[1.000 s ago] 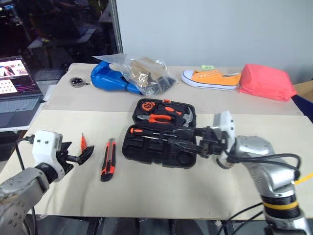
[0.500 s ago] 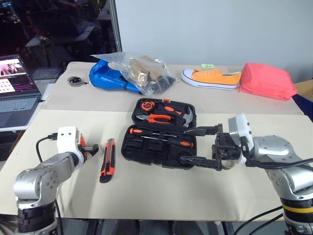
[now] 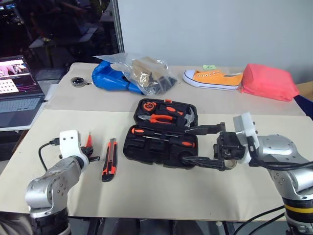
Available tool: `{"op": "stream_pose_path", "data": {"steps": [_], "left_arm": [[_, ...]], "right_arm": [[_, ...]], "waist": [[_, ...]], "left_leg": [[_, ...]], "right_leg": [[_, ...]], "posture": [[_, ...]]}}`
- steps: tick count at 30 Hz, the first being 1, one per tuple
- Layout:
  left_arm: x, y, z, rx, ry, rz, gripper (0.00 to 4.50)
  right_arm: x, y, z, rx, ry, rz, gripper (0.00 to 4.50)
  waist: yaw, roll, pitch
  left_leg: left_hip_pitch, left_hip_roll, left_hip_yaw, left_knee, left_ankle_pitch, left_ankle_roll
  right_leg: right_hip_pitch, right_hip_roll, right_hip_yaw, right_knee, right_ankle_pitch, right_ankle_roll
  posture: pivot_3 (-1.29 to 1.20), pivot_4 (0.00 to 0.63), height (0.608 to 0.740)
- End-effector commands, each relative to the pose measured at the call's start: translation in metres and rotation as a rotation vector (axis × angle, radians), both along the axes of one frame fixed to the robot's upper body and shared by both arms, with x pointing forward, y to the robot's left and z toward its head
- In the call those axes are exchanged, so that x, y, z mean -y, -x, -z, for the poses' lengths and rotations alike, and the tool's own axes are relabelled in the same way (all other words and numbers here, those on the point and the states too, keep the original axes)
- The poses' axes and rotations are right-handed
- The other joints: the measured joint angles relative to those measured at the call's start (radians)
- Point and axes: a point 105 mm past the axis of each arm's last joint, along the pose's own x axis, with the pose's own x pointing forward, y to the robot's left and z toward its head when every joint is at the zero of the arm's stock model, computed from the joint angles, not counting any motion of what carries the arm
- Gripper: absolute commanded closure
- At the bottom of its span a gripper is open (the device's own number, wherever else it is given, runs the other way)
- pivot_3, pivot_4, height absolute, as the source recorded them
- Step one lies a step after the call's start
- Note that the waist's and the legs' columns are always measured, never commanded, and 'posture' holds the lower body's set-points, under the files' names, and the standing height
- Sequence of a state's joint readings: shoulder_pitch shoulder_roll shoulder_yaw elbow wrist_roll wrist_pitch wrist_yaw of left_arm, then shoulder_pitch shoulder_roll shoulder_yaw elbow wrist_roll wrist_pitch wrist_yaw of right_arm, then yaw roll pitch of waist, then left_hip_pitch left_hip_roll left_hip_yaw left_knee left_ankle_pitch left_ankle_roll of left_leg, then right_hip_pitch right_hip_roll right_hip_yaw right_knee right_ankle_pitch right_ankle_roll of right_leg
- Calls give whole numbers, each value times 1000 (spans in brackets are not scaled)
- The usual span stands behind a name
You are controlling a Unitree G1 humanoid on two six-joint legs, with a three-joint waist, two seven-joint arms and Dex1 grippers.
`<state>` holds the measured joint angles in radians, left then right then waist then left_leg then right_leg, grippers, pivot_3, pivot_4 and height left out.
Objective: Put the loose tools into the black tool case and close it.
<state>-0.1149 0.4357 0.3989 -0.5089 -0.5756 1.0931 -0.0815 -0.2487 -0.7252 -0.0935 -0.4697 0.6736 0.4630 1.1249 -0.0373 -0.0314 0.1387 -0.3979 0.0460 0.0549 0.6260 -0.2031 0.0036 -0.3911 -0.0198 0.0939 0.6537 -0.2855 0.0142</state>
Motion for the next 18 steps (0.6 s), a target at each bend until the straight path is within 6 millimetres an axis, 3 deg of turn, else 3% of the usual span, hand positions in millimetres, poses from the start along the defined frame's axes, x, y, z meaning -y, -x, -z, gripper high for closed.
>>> {"op": "stream_pose_path", "data": {"steps": [1, 5, 9, 14, 18], "left_arm": [[49, 15, -52, 130, -66, 554, 4027], [79, 15, -59, 131, -265, 945, 4027], [105, 4, -49, 144, -488, 1289, 4027], [124, -17, -26, 103, -602, 1503, 4027], [128, -29, -15, 94, -670, 1554, 4027]], "right_arm": [[7, 5, -8, 62, -21, 42, 0], [17, 9, -2, 41, -17, 109, 0], [35, 17, 4, 31, 14, 188, 0], [58, 31, 8, 9, 65, 270, 0], [67, 36, 7, 12, 87, 318, 0]], "waist": [[0, 0, 0], [6, 5, 0], [29, 6, 0], [23, 6, 0], [19, 7, 0]], "left_leg": [[-1, 0, 0, -1, 0, 0], [-1, -1, 2, -1, 0, 0], [-2, -3, 5, -1, 0, 1], [-6, -4, 6, 0, -1, 3], [-9, -2, 5, 1, -2, 3]], "right_leg": [[-2, 1, 0, 0, 0, 0], [0, -2, -1, -5, 0, 0], [1, -2, -3, -8, 0, 1], [-1, 0, -3, -9, -1, 1], [-3, 4, 0, -8, -1, 1]], "posture": [[0, 150, 740], [0, 150, 740], [0, 150, 740], [0, 150, 740], [0, 150, 740]]}}
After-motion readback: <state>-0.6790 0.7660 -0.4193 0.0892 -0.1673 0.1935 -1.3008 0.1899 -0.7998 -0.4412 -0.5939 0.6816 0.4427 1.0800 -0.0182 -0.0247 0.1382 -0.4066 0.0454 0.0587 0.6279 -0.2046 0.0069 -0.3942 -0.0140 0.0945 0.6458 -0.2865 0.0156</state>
